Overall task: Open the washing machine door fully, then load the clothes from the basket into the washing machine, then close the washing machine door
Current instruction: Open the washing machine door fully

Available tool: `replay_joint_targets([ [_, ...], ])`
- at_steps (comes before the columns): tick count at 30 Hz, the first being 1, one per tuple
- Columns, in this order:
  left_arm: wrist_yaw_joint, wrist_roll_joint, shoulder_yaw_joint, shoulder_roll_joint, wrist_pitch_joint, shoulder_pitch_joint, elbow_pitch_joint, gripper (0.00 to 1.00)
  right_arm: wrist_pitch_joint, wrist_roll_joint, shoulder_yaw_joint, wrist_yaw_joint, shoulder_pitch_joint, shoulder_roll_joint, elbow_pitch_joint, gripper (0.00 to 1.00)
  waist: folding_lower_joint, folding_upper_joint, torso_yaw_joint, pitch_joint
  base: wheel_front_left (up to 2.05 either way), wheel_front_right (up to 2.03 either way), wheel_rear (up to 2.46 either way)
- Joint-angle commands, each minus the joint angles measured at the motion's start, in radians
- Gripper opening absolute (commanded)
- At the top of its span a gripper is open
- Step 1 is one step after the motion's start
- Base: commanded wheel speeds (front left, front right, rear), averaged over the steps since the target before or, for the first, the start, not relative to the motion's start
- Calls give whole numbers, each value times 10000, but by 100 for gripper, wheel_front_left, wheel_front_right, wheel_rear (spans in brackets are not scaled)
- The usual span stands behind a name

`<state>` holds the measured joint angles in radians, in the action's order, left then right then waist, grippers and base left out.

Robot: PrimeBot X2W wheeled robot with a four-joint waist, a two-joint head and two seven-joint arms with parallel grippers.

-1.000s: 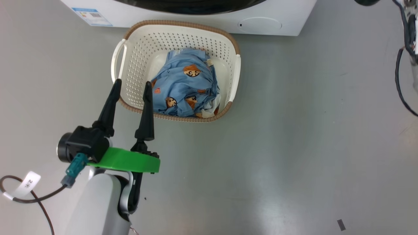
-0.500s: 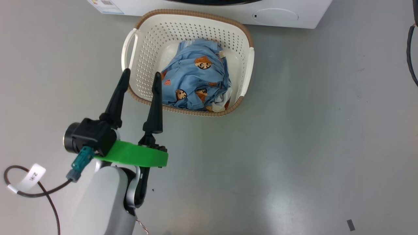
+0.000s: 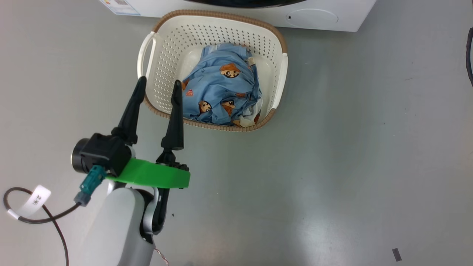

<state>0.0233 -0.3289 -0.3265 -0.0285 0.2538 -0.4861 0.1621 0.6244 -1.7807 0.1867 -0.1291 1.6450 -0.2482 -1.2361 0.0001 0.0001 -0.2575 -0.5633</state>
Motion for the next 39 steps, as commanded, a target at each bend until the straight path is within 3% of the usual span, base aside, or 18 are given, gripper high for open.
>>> replay_joint_targets([
  [1,80,30,325,-217,80,-91,-324,100,199,134,115,-16,-6,360,246,0,-1,-1,9,13,0,0,0],
  [17,85,102,495,-217,80,200,-287,100,1677,-220,25,-16,-1802,426,1555,0,-1,-1,129,442,0,0,0],
  [39,-35,249,759,-217,80,733,-88,100,3259,-1036,1062,-16,-5210,586,5009,0,-1,-1,489,1191,0,0,0],
])
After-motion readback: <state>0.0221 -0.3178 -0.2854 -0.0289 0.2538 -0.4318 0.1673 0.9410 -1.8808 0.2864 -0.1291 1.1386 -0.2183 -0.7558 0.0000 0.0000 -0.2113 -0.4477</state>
